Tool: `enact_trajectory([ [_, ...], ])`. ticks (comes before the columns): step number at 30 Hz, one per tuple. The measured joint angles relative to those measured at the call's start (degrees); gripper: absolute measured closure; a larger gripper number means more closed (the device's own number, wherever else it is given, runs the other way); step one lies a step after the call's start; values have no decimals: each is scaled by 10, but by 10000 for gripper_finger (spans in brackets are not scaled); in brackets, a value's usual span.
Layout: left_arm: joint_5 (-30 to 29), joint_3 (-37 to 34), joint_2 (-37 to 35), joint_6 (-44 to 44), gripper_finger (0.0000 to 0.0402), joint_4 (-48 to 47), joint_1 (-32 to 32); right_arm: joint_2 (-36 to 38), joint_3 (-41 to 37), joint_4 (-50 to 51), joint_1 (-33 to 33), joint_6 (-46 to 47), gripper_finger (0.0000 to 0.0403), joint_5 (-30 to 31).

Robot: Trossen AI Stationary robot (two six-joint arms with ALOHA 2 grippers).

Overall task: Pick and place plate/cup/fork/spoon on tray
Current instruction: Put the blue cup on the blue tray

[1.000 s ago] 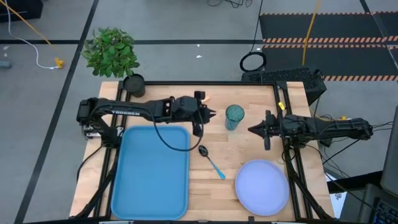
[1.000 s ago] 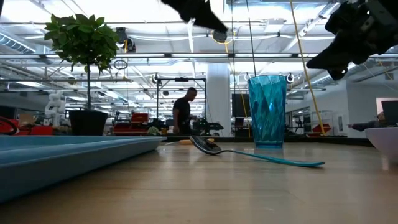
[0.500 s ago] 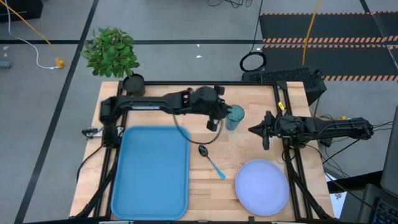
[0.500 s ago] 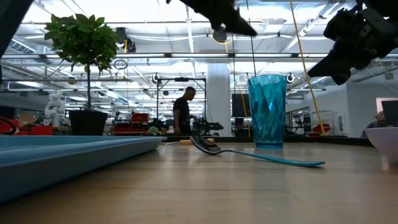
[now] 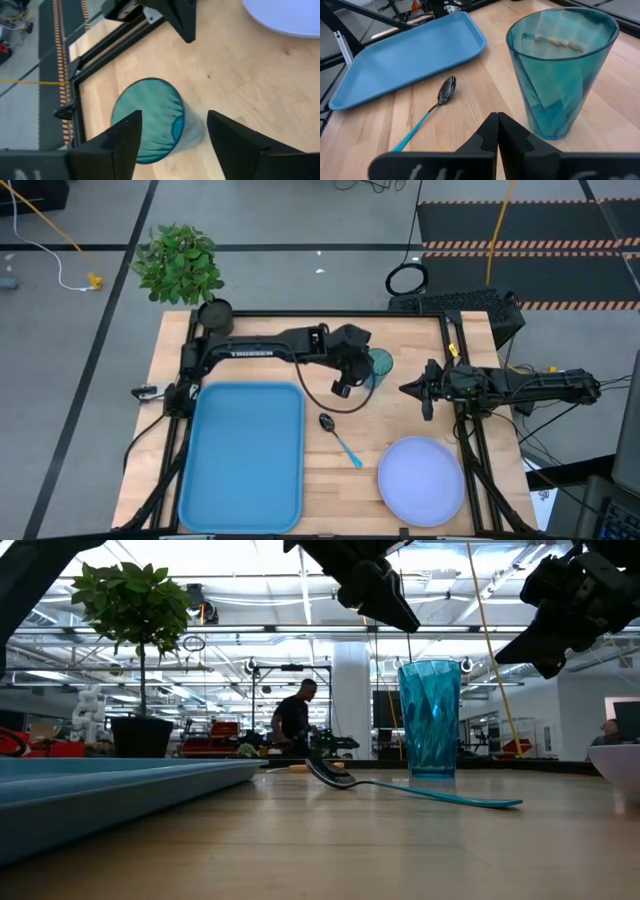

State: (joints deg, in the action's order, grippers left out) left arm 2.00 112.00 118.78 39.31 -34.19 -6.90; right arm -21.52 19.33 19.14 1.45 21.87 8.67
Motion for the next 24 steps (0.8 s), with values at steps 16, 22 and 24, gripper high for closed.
enact_trajectory([
  [16,26,-1,38,104,182,4,-10,0,0,-5,0,0,403,-2],
  [22,30,-1,39,107,237,-11,-19,0,0,-5,0,-1,403,-3],
  [24,31,-1,40,117,260,-13,-22,0,0,-4,0,-1,403,-12],
])
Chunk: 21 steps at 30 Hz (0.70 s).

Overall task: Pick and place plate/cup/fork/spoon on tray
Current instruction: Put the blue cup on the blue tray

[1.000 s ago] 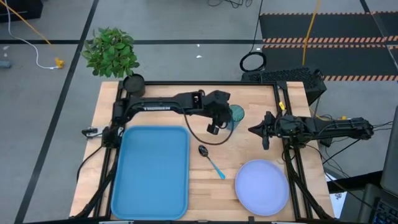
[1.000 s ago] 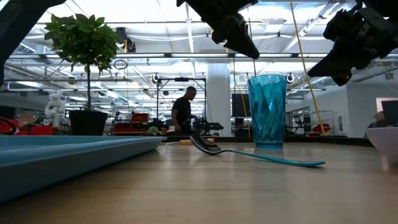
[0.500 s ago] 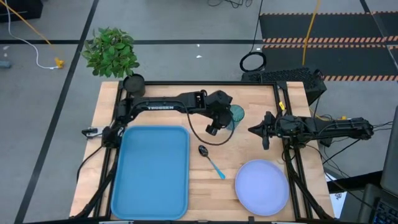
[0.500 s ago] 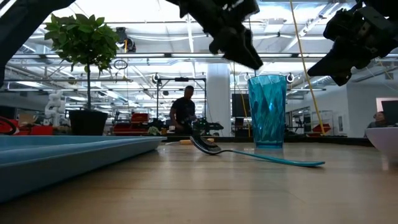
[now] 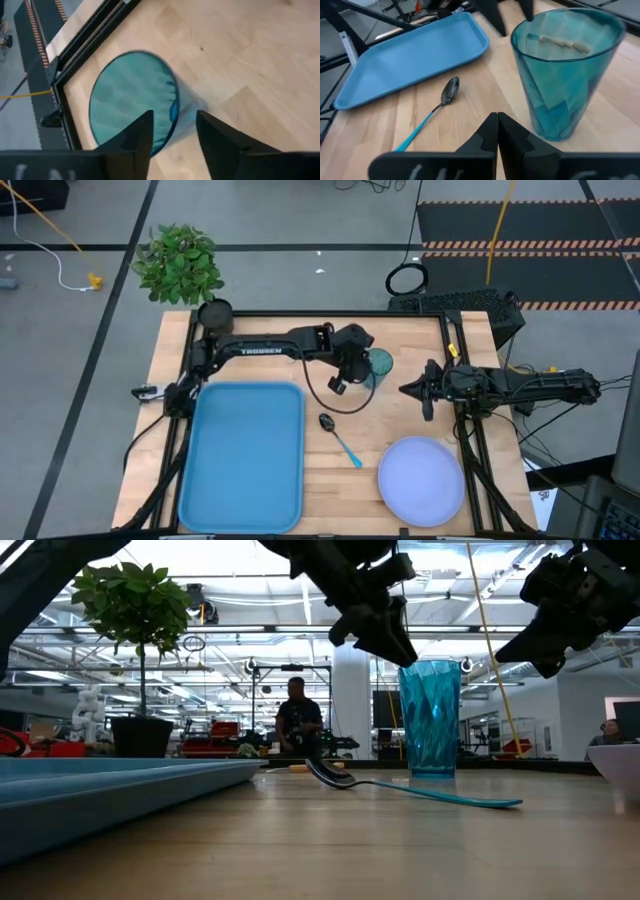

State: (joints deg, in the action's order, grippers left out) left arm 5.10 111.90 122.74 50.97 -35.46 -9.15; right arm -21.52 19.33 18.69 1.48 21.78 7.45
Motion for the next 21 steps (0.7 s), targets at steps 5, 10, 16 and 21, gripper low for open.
enact_trajectory([
  [5,8,-2,10,31,306,-1,3,0,0,0,0,0,403,-3],
  [10,9,-2,23,56,331,-4,7,0,0,0,0,0,403,-3],
  [16,8,-2,24,63,381,-18,17,0,0,0,0,0,403,-18],
  [21,-36,5,17,24,385,-50,28,0,0,0,0,0,403,-19],
])
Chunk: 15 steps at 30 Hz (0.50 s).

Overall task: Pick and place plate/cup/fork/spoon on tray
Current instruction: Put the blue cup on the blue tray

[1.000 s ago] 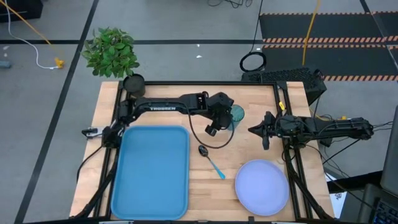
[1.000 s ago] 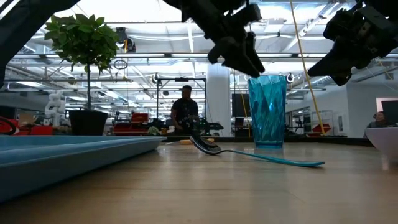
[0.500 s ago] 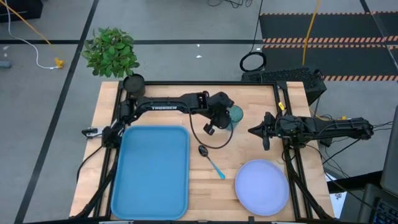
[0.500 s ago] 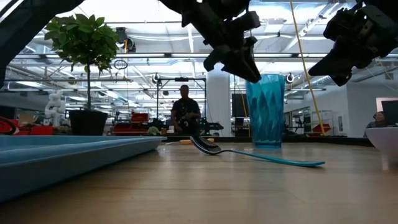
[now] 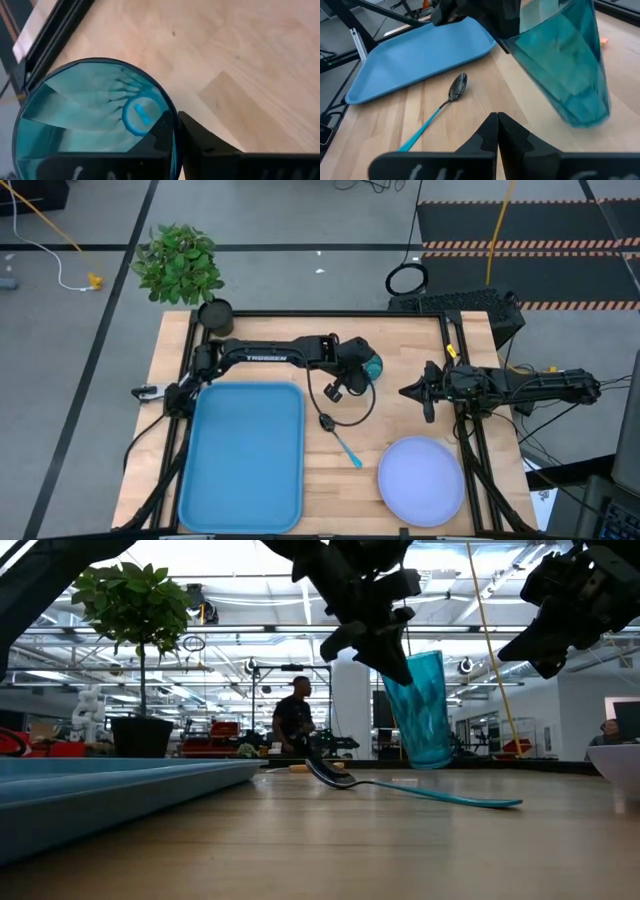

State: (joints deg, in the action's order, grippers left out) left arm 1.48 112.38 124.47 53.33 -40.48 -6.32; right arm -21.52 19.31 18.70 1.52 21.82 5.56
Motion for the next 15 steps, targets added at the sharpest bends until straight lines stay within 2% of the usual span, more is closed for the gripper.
enact_trajectory([
  [10,-99,22,-64,-83,385,-118,71,-6,-1,-5,0,0,403,2],
  [15,-107,22,-128,-130,392,-179,102,-7,-1,-4,0,-11,403,2],
])
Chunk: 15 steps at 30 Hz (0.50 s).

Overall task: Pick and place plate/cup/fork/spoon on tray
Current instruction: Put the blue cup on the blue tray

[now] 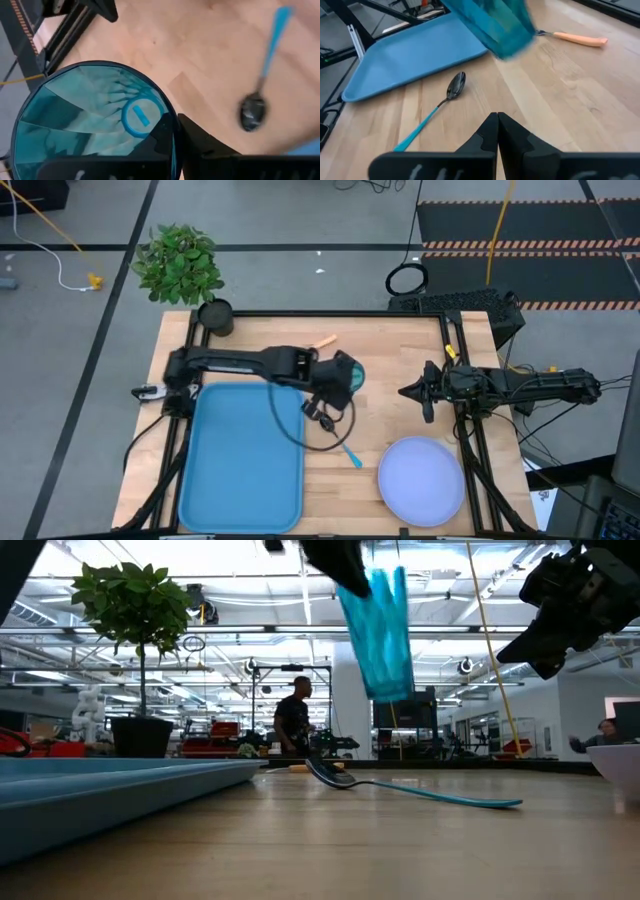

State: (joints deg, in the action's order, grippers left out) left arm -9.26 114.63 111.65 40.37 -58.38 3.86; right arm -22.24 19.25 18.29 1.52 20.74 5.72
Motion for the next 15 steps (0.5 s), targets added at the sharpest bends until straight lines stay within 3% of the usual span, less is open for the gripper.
enact_trajectory([
  [7,-21,0,-84,-125,387,-97,22,0,0,0,0,-34,403,0],
  [15,-56,0,-129,-283,389,-227,59,0,0,0,0,-54,403,0],
])
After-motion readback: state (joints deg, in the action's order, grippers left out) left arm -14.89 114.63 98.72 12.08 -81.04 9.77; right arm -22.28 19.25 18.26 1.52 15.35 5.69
